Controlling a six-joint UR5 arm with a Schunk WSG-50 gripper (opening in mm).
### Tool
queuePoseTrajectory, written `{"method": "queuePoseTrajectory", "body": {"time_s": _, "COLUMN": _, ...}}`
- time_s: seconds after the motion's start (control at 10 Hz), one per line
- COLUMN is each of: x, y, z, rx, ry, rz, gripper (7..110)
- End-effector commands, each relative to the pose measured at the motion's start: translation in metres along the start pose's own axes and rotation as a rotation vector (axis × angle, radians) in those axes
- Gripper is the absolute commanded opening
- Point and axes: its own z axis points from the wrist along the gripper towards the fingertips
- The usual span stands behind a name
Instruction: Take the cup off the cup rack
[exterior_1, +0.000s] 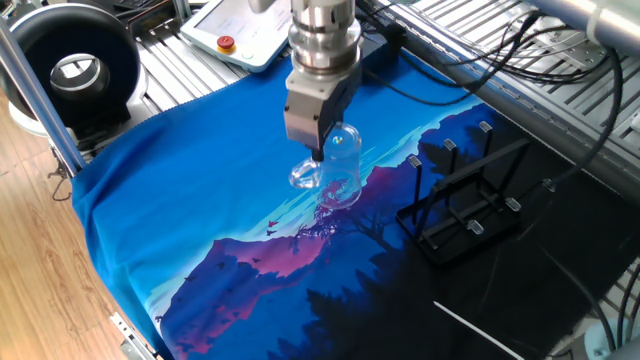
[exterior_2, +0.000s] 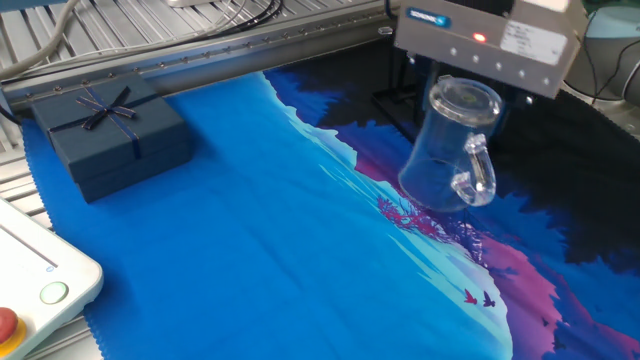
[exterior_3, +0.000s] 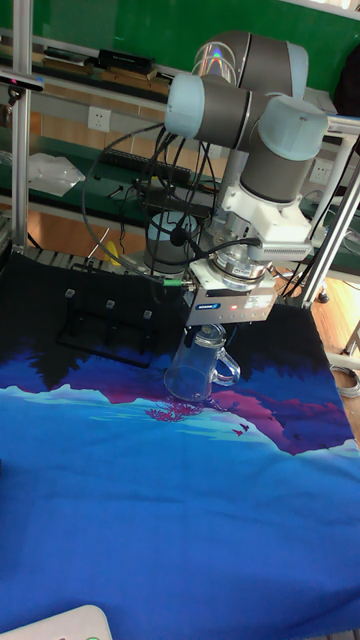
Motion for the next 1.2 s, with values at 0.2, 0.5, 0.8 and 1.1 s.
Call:
{"method": "queuePoseTrajectory", "body": {"time_s": 0.2, "x": 0.011, "y": 0.029, "z": 0.013, "rx": -0.016, "ry": -0.007, "rz": 0.052, "gripper": 66}}
{"method": "queuePoseTrajectory", "body": {"time_s": 0.5, "x": 0.018, "y": 0.041, "z": 0.018, "rx": -0.025, "ry": -0.006, "rz": 0.079, "gripper": 66}}
{"method": "queuePoseTrajectory", "body": {"time_s": 0.8, "x": 0.023, "y": 0.043, "z": 0.023, "rx": -0.022, "ry": -0.005, "rz": 0.082, "gripper": 66}}
{"method": "queuePoseTrajectory", "body": {"time_s": 1.1, "x": 0.023, "y": 0.043, "z": 0.022, "rx": -0.021, "ry": -0.004, "rz": 0.079, "gripper": 66}}
